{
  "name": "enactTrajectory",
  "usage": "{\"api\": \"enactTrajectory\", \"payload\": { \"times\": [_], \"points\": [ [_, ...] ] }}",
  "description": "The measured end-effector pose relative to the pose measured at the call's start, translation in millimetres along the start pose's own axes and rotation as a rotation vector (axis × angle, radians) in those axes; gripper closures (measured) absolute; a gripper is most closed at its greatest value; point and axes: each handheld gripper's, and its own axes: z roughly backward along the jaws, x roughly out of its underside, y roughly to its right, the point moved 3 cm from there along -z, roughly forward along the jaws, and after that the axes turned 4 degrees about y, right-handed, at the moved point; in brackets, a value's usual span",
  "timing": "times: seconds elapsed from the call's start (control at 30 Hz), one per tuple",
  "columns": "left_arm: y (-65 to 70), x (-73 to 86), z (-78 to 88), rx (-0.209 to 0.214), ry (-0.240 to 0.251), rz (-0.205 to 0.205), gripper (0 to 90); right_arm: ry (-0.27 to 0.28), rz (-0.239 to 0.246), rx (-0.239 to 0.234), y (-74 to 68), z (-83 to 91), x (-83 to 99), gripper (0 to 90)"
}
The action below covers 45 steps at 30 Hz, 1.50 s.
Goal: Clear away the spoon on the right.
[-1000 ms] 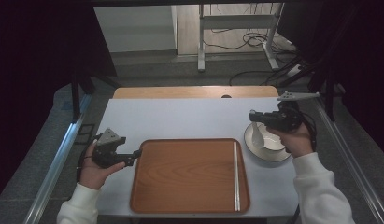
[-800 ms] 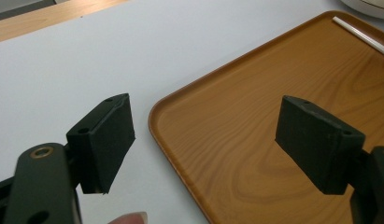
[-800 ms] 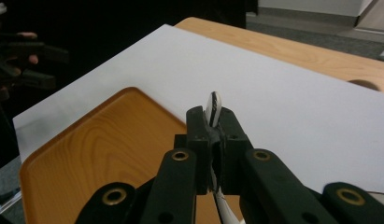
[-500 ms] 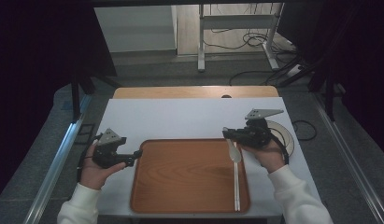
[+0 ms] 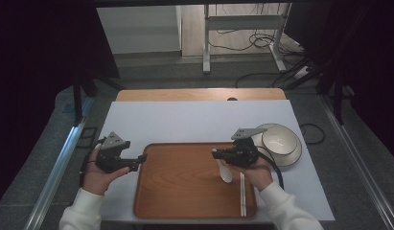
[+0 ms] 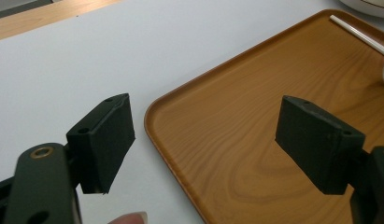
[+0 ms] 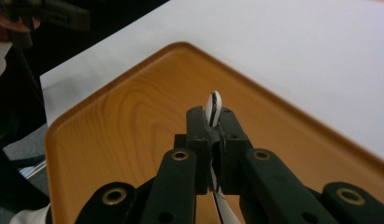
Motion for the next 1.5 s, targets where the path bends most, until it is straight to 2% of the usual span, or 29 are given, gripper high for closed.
{"api": "enactTrajectory", "payload": {
  "times": [0.23,0.43,0.6,0.93,1.13,1.5],
  "points": [
    [-0.2,0.0,-0.4,0.000,0.000,0.001,19.5,-0.009,-0.037,-0.009,1.1,1.8,8.8,86.5],
    [0.1,0.1,-0.9,0.000,-0.002,0.000,19.5,-0.016,-0.108,0.025,22.0,4.0,12.0,84.7],
    [-0.3,0.9,-2.3,0.000,-0.005,0.001,19.6,-0.064,-0.122,0.077,33.0,-5.8,17.3,85.4],
    [-0.5,1.6,-3.3,0.002,-0.010,0.001,19.5,-0.108,-0.178,0.089,39.0,-26.6,22.3,85.8],
    [-0.6,1.3,-2.6,0.001,-0.009,0.000,19.5,-0.184,-0.174,0.128,41.2,-38.5,29.9,85.5],
    [-0.7,2.1,-4.1,0.002,-0.016,-0.002,19.5,-0.239,-0.137,0.155,40.4,-45.5,31.0,83.6]
  ]
}}
